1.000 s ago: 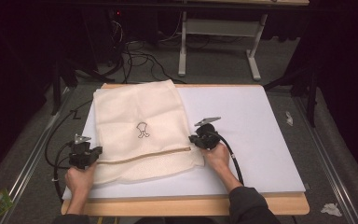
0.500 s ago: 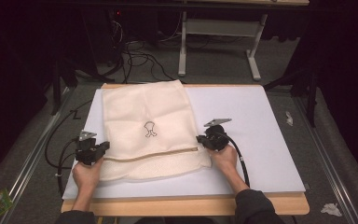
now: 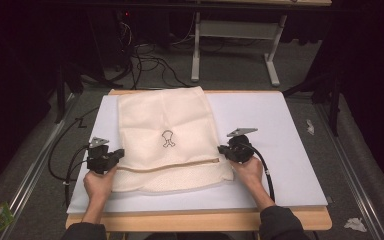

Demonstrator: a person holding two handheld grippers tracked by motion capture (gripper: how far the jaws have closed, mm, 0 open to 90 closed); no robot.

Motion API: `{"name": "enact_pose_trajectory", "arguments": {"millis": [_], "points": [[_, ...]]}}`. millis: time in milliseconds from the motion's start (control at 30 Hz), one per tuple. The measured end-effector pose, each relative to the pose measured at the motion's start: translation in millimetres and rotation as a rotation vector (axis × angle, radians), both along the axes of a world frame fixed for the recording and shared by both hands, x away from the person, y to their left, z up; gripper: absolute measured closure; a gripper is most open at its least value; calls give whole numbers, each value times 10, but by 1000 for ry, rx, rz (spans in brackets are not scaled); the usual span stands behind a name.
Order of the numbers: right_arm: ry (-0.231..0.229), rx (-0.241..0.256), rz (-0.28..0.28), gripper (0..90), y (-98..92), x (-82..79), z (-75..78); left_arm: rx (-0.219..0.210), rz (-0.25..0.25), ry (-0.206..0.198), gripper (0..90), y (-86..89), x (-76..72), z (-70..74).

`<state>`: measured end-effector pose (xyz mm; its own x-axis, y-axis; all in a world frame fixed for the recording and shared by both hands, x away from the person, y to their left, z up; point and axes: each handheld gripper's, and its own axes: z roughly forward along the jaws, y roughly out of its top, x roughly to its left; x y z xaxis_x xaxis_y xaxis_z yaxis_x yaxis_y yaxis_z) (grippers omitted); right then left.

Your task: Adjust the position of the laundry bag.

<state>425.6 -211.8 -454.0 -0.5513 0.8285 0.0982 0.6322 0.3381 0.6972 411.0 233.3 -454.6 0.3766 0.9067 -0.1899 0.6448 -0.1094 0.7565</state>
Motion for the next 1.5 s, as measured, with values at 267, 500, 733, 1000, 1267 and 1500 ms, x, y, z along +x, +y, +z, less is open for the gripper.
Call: {"name": "enact_pose_trajectory", "arguments": {"millis": [267, 500, 733, 1000, 1267, 1500], "points": [[-3, 11, -16, 887, -143, -83, 16, -3, -22, -8, 878, -127, 20, 12], [-7, 32, -31, 887, -241, -145, 31, -17, -37, -3, 877, -192, 47, 9], [-9, 52, -48, 886, -345, -209, 23, -3, -64, -12, 875, -311, 67, 50], [-21, 54, -67, 886, -467, -316, 36, 10, -98, -14, 873, -465, 104, 81], [-37, 29, -87, 885, -560, -397, 30, 13, -124, -20, 871, -593, 147, 117], [-38, 32, -111, 884, -652, -428, 26, 30, -145, -25, 869, -720, 199, 136]]}}
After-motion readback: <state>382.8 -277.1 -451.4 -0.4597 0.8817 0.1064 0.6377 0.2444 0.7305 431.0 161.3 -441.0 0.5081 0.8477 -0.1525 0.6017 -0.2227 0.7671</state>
